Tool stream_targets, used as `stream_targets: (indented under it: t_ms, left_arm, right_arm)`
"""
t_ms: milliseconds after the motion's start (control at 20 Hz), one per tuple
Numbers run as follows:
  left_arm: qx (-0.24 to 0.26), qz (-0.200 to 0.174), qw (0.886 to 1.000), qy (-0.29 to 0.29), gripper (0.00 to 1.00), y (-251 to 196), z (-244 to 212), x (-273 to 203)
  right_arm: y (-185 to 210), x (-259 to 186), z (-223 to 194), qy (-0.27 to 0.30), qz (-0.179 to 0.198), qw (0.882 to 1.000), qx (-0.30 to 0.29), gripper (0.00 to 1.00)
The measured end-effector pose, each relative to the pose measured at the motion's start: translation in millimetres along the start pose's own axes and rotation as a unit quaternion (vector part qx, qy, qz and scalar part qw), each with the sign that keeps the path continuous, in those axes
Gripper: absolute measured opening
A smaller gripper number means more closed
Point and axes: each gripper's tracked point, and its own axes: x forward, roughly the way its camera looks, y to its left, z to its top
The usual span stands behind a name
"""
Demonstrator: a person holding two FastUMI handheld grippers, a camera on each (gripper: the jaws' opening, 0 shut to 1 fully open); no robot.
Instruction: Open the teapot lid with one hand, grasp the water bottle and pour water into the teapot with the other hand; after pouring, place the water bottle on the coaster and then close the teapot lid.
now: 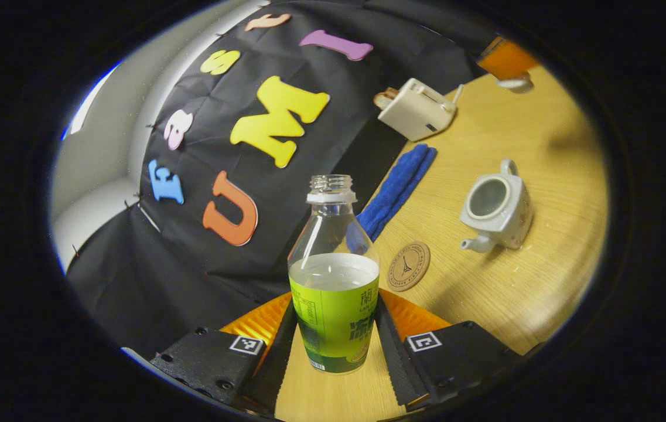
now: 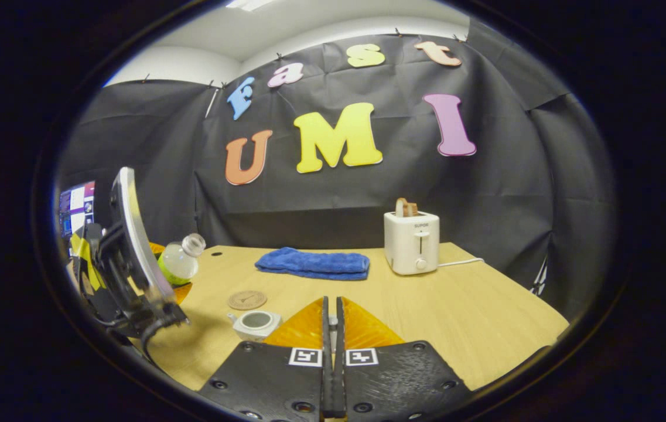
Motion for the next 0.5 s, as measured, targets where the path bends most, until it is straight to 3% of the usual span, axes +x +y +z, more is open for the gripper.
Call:
stream_targets:
  t_ms: [150,350,500]
  left_arm:
    - [0.080,-0.003,0.997,0.001,0.74,-5,5,-3]
    - [0.186,-0.002,0.982,-0.008,0.74,-7,17,1]
    - [0.224,-0.015,0.975,0.003,0.74,-15,14,5]
  right_arm:
    - [-11,-2,-7,0.006,-0.007,1.000,0.006,0.00]
    - [-20,-1,-17,0.019,-0.008,1.000,0.014,0.00]
    - [-25,-3,-17,0.018,-0.011,1.000,0.019,0.00]
